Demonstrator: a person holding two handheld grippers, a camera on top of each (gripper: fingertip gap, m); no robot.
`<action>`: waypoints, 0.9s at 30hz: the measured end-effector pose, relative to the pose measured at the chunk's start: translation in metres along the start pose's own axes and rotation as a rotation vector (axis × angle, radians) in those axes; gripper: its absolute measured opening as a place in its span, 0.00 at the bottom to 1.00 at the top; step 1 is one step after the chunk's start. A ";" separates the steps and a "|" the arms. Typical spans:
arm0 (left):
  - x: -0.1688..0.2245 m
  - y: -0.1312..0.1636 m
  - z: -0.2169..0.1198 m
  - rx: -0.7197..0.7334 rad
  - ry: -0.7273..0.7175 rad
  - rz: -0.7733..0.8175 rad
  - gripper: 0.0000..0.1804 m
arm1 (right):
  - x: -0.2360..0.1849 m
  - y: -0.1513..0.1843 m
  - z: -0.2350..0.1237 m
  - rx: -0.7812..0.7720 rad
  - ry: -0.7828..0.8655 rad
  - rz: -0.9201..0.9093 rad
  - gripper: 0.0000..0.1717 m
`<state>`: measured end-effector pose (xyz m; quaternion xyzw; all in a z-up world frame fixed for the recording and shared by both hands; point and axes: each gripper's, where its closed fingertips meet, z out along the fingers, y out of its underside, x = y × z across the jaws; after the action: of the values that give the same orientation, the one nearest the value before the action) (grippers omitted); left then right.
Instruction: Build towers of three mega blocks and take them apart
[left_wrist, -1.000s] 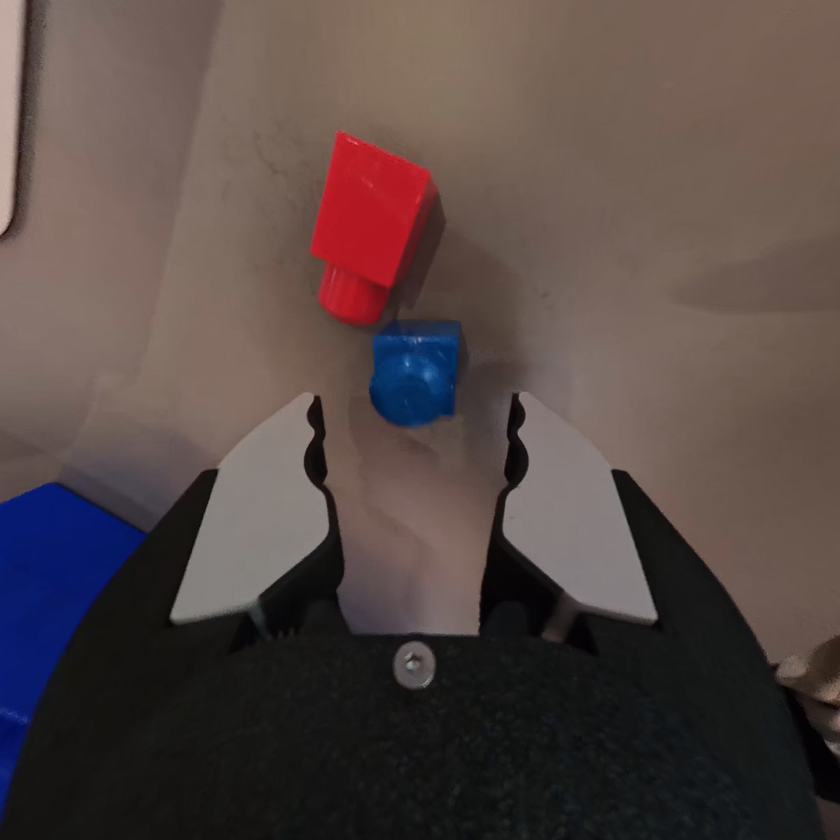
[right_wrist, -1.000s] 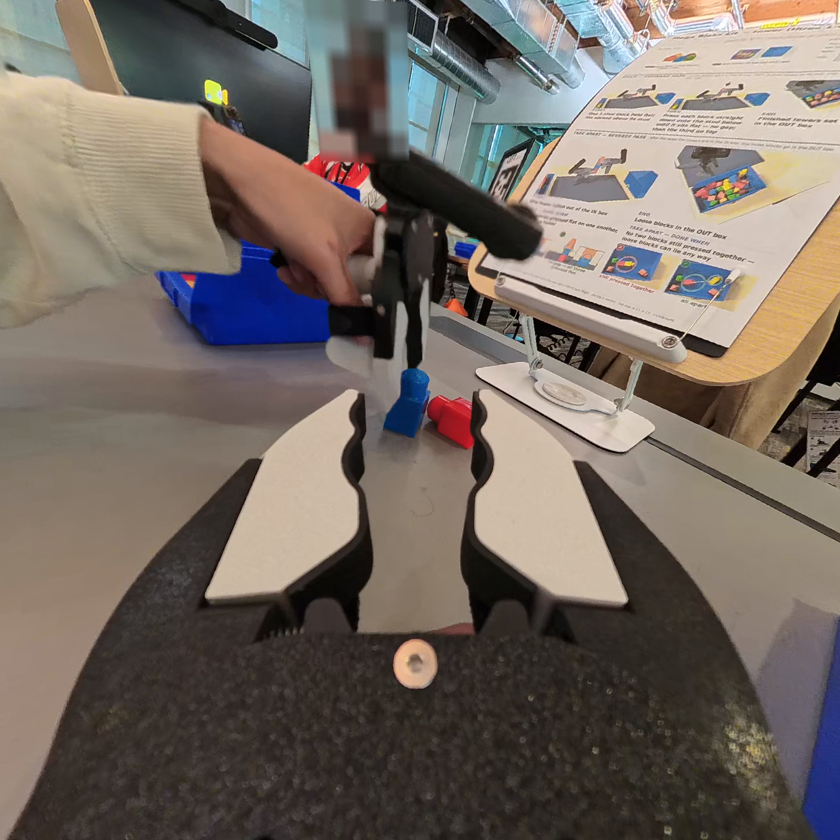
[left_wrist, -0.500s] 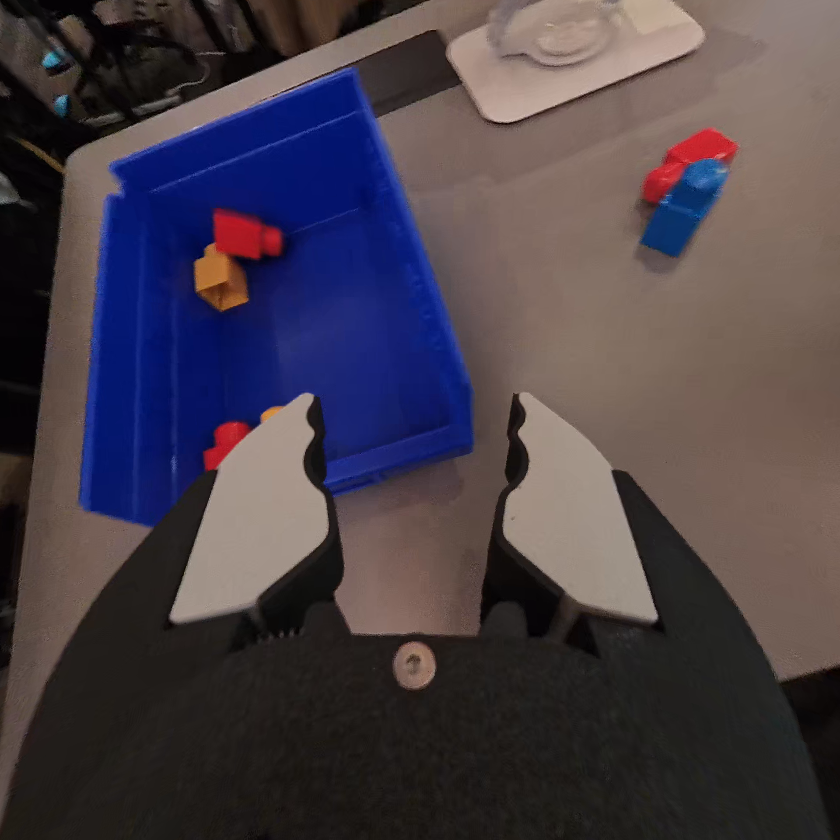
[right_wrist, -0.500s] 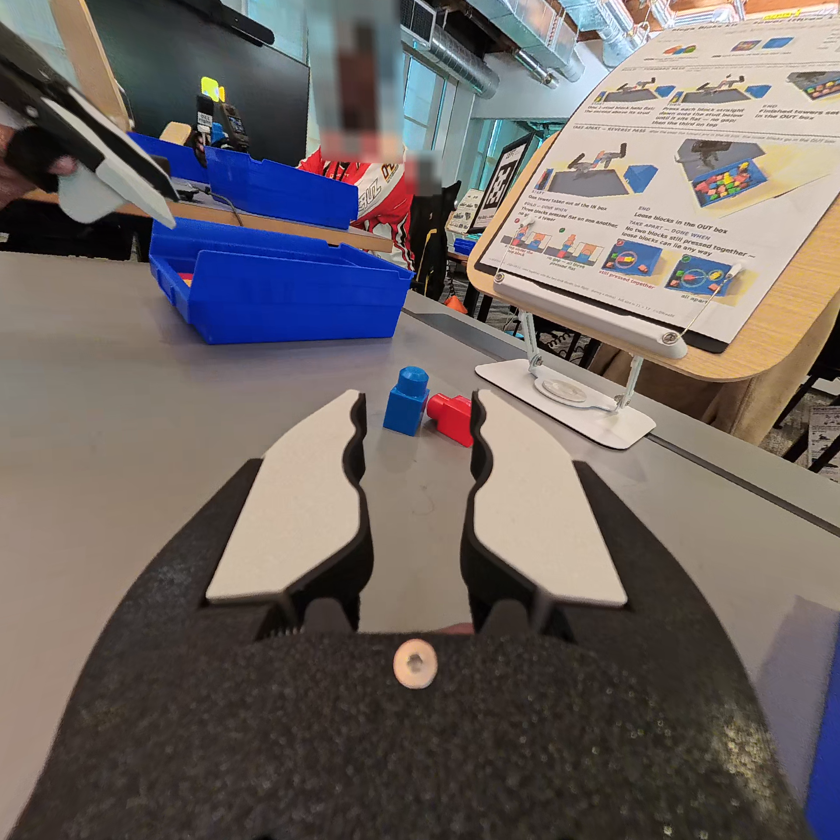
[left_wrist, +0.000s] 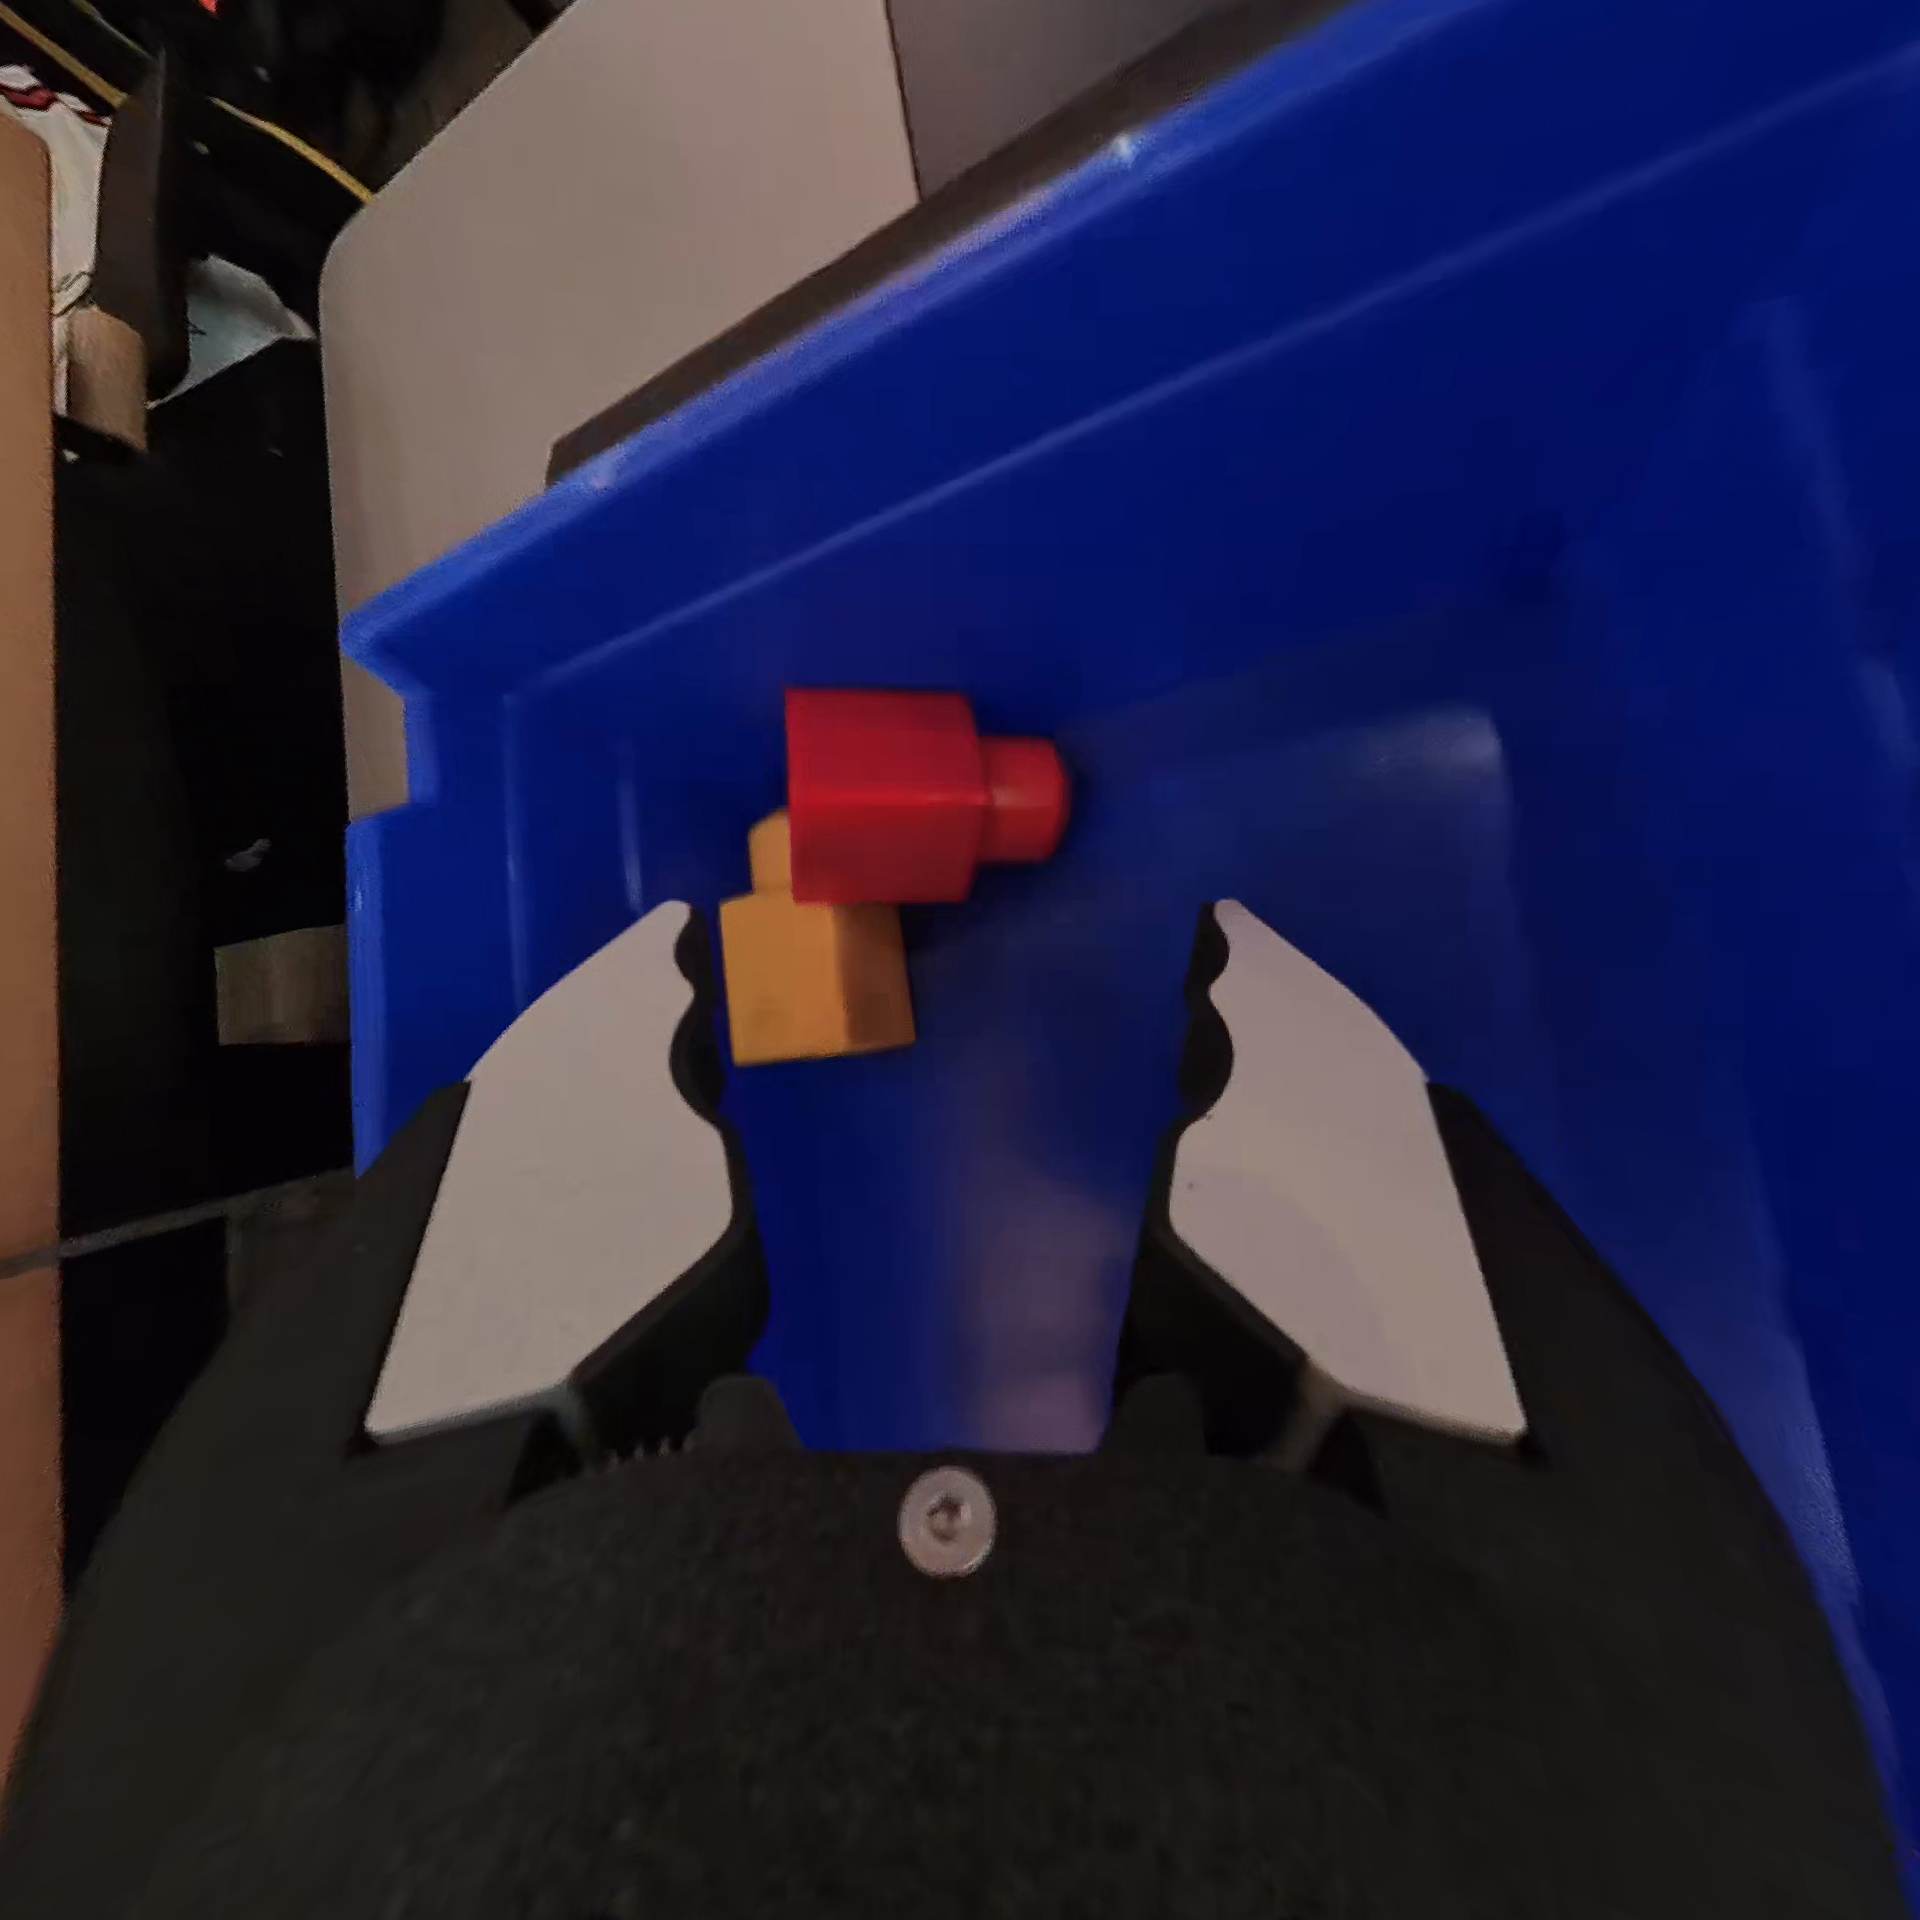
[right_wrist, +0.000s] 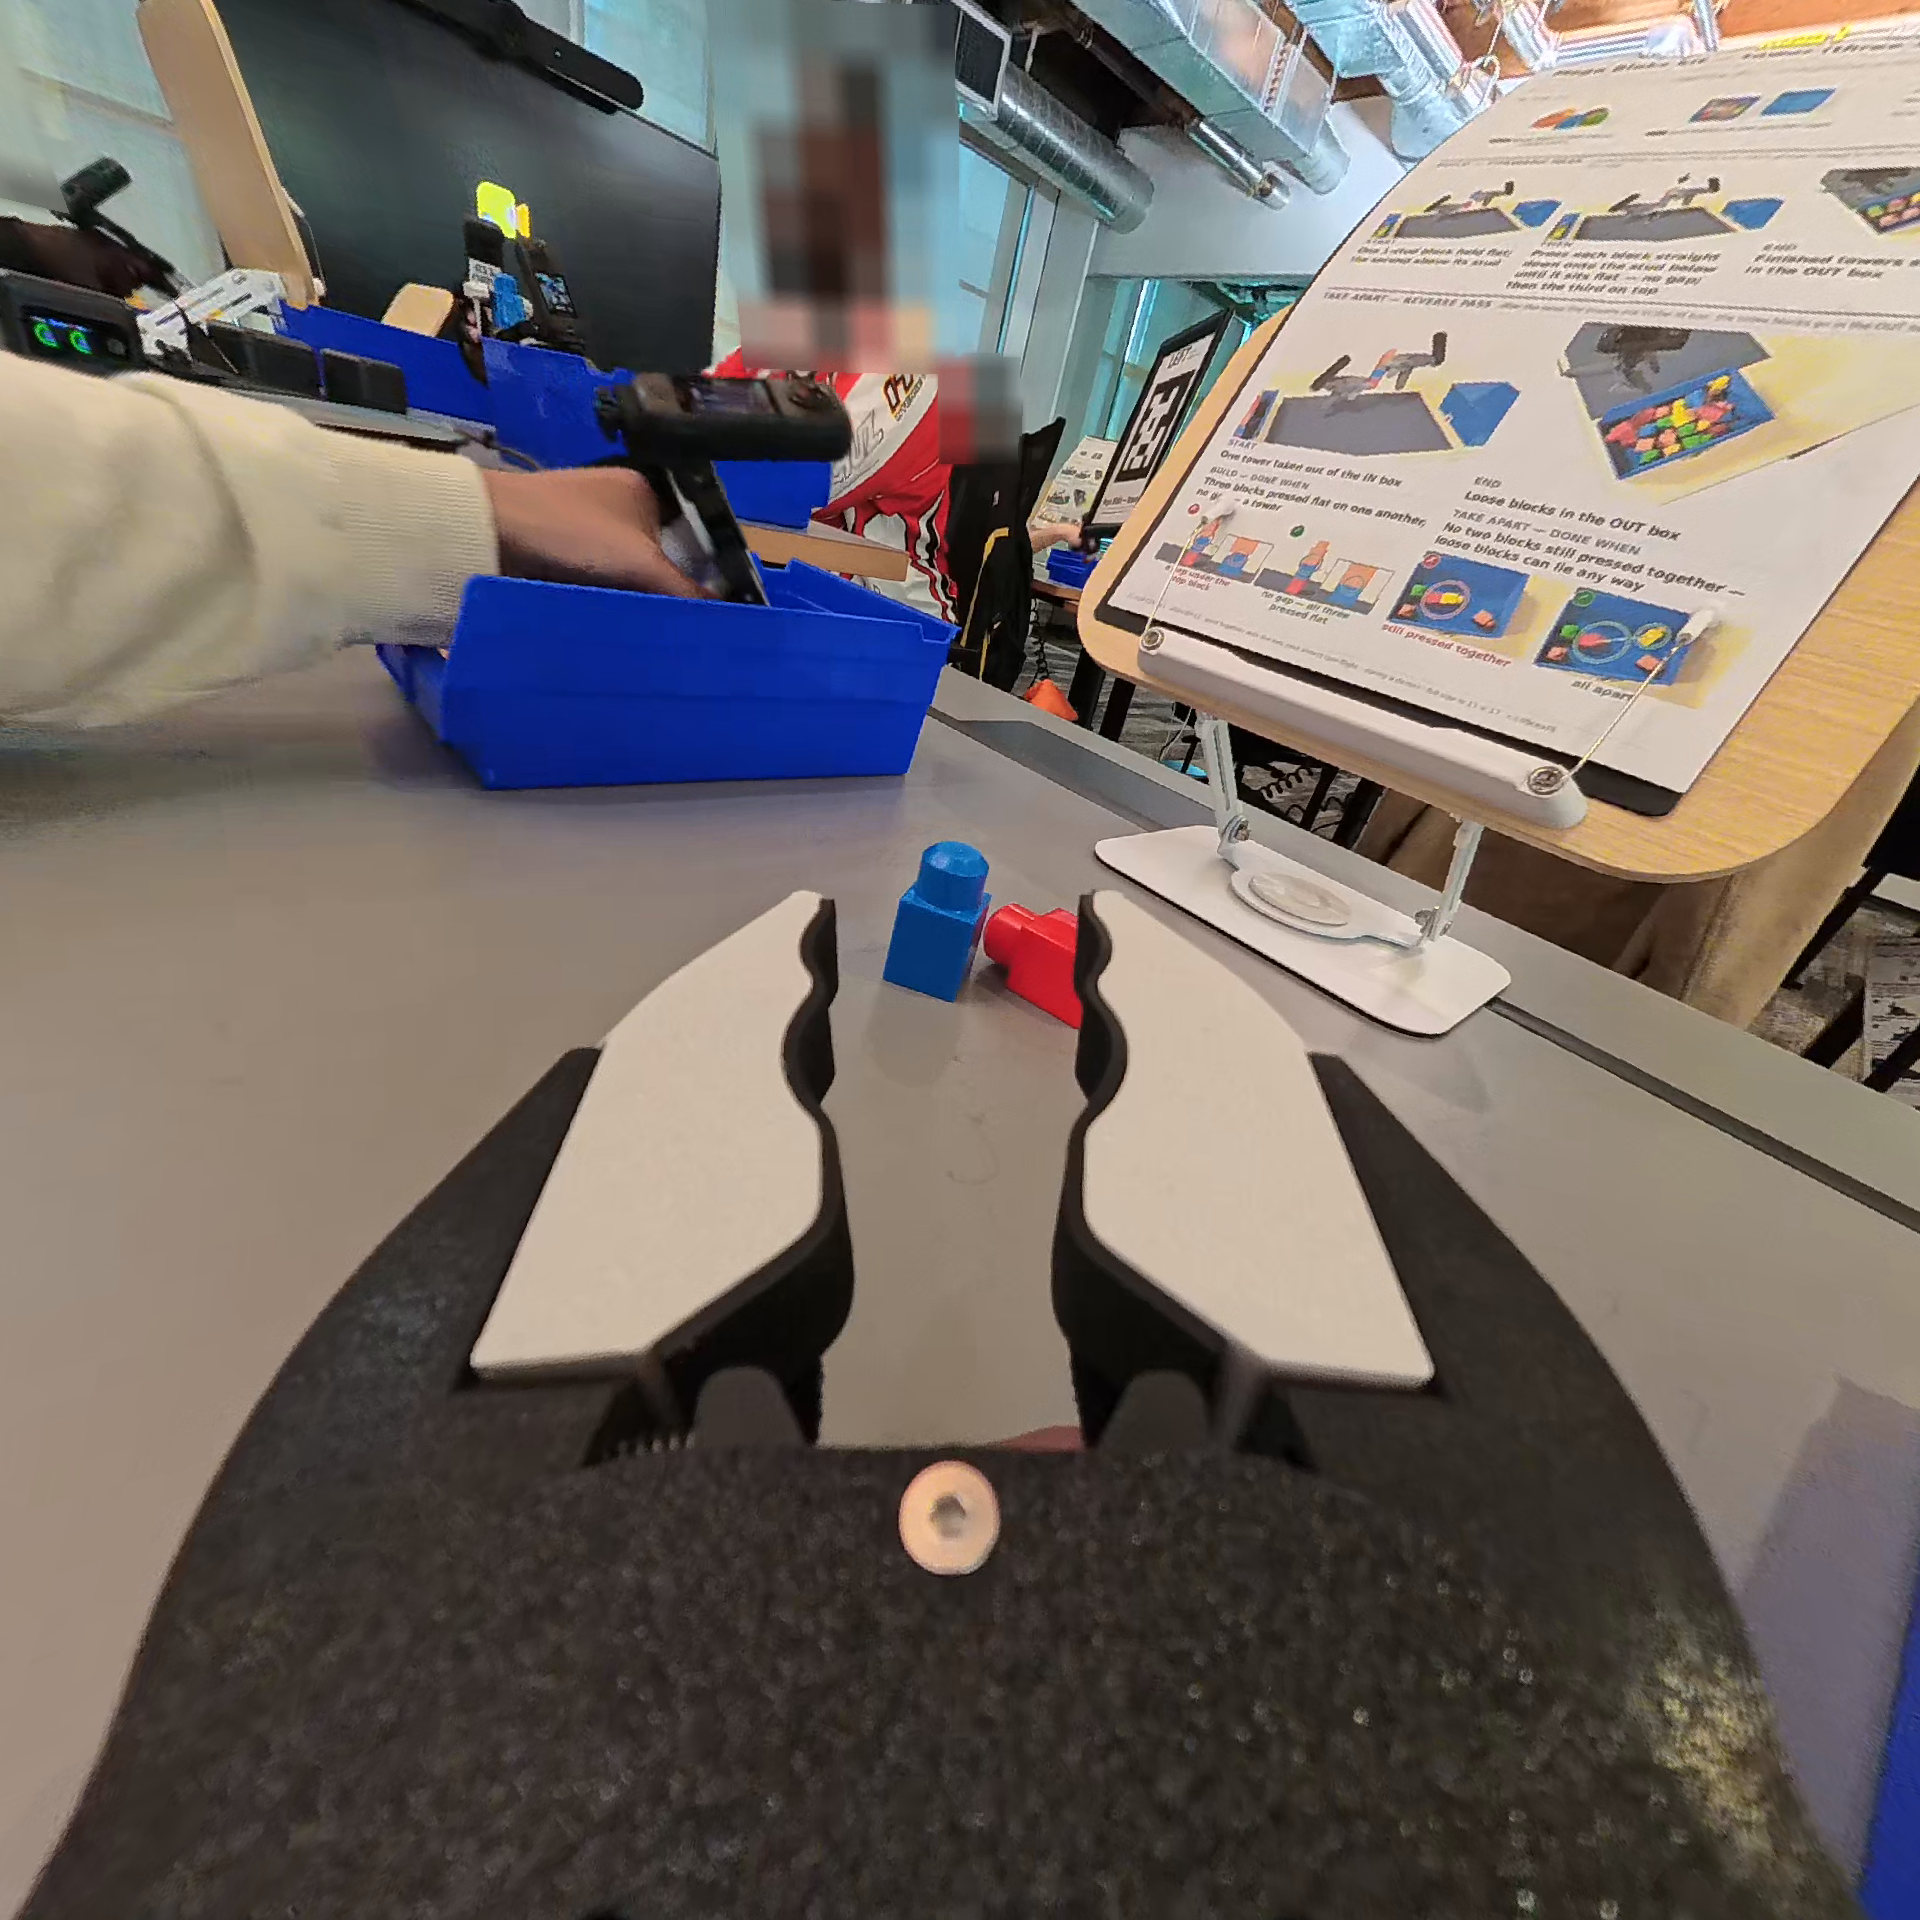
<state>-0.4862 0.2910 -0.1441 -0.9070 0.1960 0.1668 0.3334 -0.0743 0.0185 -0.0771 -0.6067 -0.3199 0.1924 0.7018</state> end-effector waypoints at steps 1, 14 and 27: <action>-0.005 -0.003 0.008 -0.012 -0.006 -0.005 0.49 | 0.000 0.000 0.000 -0.001 -0.001 -0.001 0.25; 0.004 -0.002 0.030 -0.110 0.090 0.035 0.34 | -0.001 0.000 0.000 0.002 -0.007 0.006 0.25; 0.104 -0.044 -0.205 0.238 0.464 0.167 0.34 | 0.000 -0.001 -0.001 0.013 0.001 0.005 0.25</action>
<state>-0.3403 0.1593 -0.0168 -0.8561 0.3595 -0.0426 0.3688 -0.0734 0.0177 -0.0757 -0.6030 -0.3170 0.1959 0.7054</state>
